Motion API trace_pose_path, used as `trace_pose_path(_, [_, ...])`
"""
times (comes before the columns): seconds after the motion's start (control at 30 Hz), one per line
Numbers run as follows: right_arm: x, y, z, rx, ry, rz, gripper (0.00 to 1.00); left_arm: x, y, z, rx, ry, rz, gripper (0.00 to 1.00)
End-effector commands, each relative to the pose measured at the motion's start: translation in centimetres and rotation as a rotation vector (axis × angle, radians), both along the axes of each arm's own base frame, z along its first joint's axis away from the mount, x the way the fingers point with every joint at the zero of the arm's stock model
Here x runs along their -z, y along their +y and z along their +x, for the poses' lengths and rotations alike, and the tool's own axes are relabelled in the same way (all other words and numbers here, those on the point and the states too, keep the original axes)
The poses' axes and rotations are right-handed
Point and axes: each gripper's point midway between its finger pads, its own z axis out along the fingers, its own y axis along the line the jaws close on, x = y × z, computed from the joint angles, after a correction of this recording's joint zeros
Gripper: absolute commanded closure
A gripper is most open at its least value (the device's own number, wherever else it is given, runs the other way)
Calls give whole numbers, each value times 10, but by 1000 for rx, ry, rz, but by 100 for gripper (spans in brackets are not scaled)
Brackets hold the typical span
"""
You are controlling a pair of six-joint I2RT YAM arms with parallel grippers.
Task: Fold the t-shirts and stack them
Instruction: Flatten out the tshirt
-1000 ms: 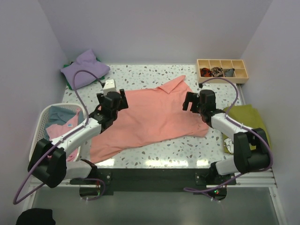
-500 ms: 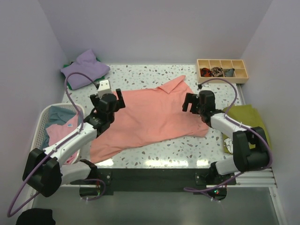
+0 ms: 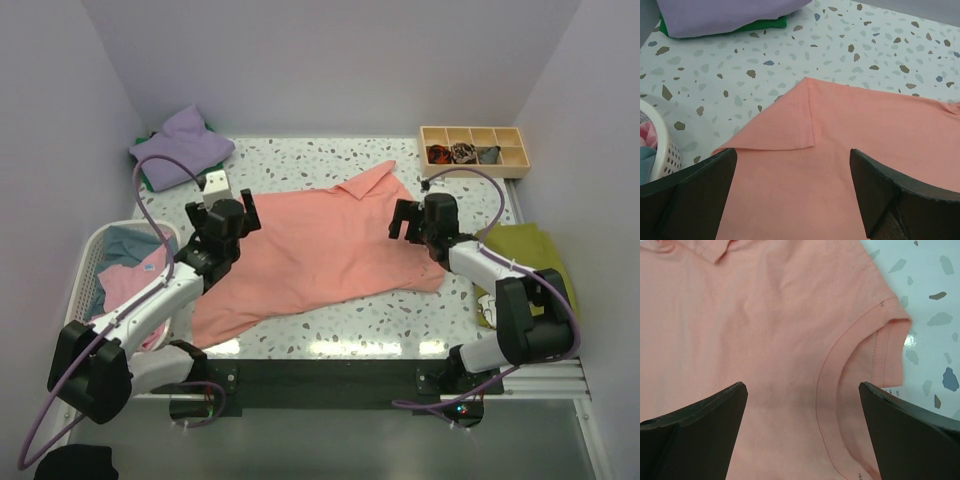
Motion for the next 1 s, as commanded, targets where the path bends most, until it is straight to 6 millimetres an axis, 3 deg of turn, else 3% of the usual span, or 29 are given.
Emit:
trace_pose_path(0.0, [-32,2,12,-8,-100,5,1,-18,2,1,3,-75,-18,0])
trace_pose_path(0.97, [-49,-15,4,28,-100,-69,1,-31,-4,3,61,-86,-8,0])
